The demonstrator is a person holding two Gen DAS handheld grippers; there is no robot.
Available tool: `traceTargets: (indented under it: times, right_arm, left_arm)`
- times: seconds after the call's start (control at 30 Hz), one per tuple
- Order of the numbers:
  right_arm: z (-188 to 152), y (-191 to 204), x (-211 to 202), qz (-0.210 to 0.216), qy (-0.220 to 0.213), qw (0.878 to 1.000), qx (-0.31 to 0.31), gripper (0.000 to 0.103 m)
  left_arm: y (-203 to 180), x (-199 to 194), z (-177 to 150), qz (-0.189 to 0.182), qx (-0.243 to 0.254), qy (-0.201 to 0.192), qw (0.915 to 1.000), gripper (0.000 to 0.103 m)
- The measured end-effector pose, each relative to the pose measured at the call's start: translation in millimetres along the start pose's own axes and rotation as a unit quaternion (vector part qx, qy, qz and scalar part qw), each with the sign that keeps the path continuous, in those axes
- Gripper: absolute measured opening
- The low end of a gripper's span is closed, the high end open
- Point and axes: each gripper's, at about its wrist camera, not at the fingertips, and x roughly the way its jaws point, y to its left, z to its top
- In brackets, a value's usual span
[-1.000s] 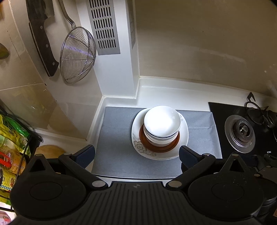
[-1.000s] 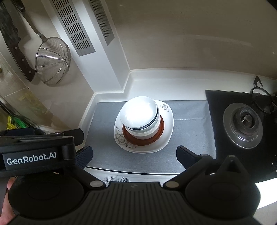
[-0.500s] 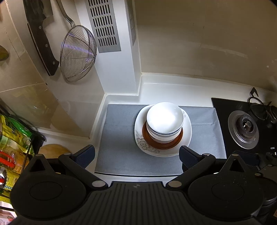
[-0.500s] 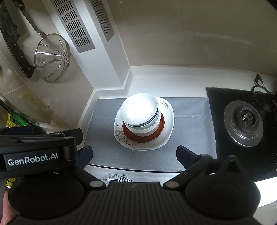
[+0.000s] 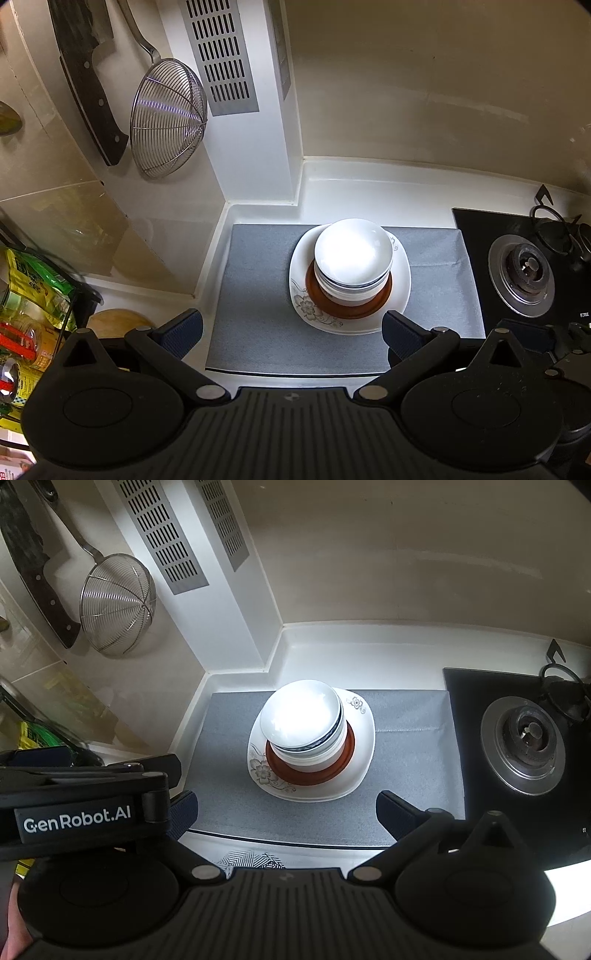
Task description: Organize plates and bowls
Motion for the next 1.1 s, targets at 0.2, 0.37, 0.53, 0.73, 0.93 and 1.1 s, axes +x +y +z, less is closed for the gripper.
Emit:
traceTargets:
  times: [0.2,0.37,0.53,0.73,0.93,1.1]
  right_arm:
    - [-0.2,0.1,0.2,0.001,0.001,1.000,0.002,0.103]
    - [-0.6,-0.1,0.2,0.001,0.003,1.000,0.004,0.103]
    - [0.0,-1.2,1.3,0.003,0.005,1.000,0.003,0.103]
    - [-2.4,-2.0,5.3,0.002,0.013,1.000,0.007,0.103]
    - [-3.2,-2.2,5.9,0.003,0.012,1.000,0.011,0.103]
    - [-2.9,-1.3,6.2,0.003,0.013,1.000,0.009,0.103]
  left_arm:
    - [-2.2,-0.6,0.2,0.003,0.002,0.000,1.0000,0.103]
    - [-3.7,-0.5,-0.1,0.004,0.005,0.001,1.0000,0.103]
    - [-5.0,0.0,-1.2,0.006,0.004,0.003,1.0000,0.103]
    - [-5.8,4.8,-0.9,0.009,0.008,0.012,0.9999,0.103]
    - [-7.3,4.8,-0.6,0.011,0.010,0.011,0.9998,0.103]
    - [-6.8,4.5,-1.0,0.011,0.009,0.012,0.9998,0.103]
